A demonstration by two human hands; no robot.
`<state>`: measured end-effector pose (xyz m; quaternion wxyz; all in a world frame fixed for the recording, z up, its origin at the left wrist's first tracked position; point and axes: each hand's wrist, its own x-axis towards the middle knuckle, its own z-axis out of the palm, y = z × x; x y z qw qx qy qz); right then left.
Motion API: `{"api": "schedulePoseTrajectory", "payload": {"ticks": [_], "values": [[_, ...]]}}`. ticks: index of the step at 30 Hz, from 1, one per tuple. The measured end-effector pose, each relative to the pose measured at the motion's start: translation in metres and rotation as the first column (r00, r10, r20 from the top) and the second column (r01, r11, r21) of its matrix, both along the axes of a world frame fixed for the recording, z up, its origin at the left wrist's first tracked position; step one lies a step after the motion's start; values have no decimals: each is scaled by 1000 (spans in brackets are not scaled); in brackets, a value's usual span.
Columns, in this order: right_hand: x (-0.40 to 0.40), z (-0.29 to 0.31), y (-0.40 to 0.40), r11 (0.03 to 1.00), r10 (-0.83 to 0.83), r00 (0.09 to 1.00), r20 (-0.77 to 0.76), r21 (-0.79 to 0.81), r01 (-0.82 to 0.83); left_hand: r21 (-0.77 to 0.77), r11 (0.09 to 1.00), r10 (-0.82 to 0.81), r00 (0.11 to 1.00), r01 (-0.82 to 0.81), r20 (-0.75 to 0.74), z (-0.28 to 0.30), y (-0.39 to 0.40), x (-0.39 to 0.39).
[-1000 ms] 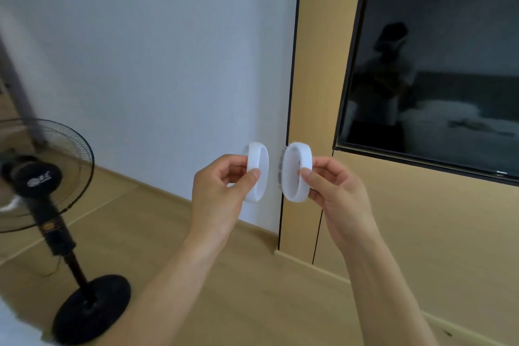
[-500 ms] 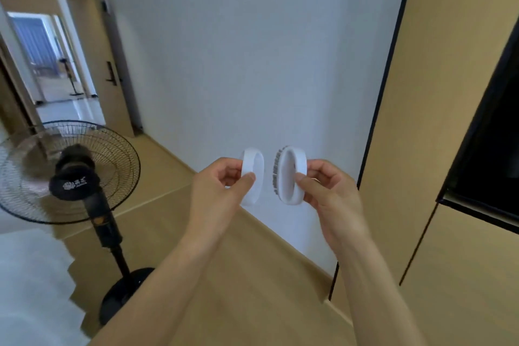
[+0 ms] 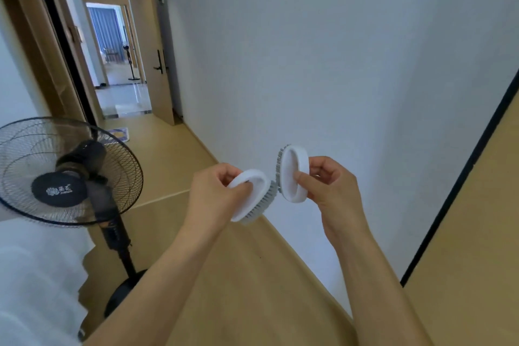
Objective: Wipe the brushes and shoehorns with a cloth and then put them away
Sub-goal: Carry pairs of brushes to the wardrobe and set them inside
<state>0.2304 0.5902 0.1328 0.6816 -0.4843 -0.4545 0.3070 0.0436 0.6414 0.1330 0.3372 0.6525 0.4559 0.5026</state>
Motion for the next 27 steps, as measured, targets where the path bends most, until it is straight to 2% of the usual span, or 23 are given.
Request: {"api": "schedulePoseTrajectory", "payload": {"ticks": [6,9,13,16,27], "values": [[25,-14,110,998,-28,999,30,-51,30,-214,977,-20,995,-1,-97,-22,127,17],[33,-9,175,996,-35,998,44,-76,38,-248,969,-52,986,11,-157,-20,198,23],[31,-1,262,997,-27,998,54,-76,31,-175,984,-34,973,-7,-228,-16,289,18],[24,1,323,997,9,998,68,-81,-3,-115,990,38,954,-75,-297,-11,348,10],[0,-12,535,974,225,970,98,-31,-223,16,958,282,934,-286,-220,-11,506,-13]]}}
